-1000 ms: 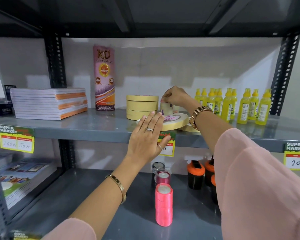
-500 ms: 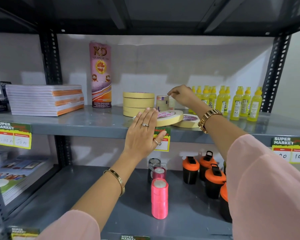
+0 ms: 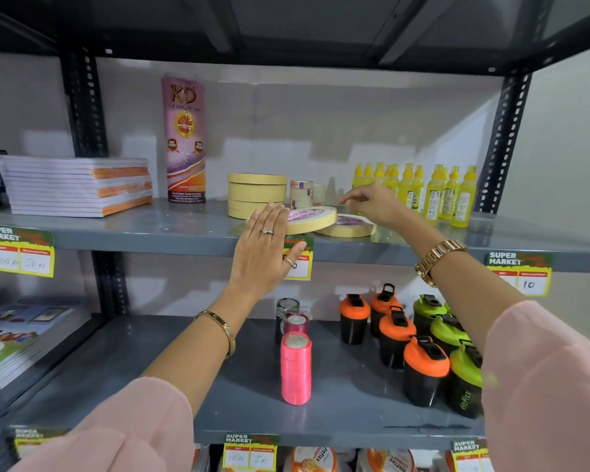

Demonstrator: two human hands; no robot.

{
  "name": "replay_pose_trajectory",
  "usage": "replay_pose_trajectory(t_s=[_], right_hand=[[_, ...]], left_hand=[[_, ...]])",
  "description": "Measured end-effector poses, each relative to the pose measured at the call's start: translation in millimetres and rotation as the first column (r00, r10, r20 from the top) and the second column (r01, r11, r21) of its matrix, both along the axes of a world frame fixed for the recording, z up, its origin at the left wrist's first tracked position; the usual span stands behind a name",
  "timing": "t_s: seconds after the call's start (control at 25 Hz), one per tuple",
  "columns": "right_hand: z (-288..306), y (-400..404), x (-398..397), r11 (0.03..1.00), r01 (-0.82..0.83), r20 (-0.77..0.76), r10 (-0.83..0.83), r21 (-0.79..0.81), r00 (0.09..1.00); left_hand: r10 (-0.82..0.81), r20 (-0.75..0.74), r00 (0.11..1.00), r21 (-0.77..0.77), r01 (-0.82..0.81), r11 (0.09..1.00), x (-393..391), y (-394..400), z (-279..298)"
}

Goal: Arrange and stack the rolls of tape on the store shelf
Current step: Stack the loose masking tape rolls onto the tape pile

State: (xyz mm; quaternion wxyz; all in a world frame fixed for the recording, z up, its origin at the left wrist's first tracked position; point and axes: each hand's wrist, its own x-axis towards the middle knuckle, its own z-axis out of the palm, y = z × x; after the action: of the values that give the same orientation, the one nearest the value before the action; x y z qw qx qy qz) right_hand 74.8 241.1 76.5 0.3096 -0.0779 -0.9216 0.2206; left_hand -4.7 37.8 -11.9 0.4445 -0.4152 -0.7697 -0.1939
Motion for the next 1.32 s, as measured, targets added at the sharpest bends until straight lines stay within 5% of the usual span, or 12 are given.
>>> replay_pose_trajectory(t_s=[0.24, 0.52, 0.84, 1.32], right_hand=[[-13.2, 2.0, 23.2, 0.996, -0.007, 0.125, 0.018, -0.086, 0.992], [-19.1, -7.5, 23.8, 0.99, 0.028, 0.196, -0.055, 0.136, 0.979], [-9.6, -5.9, 31.7, 0.949, 0.168, 0.083, -0.196, 0.267, 0.977], [-4.6, -2.9, 48.8, 0.904, 0.107, -0.037, -0.101, 0.415, 0.994]], left_hand=[[0.017, 0.048, 0.999, -0.008, -0.017, 1.0, 5.5, -1.8, -3.4], [-0.007, 0.103, 0.995, 0.031, 0.004, 1.0, 9.4, -2.0, -4.1], [-0.011, 0.117, 0.993, 0.035, 0.007, 0.999, 10.2, -2.5, -3.3], [-0.031, 0.15, 0.988, 0.057, 0.022, 0.998, 9.4, -2.9, -3.3]])
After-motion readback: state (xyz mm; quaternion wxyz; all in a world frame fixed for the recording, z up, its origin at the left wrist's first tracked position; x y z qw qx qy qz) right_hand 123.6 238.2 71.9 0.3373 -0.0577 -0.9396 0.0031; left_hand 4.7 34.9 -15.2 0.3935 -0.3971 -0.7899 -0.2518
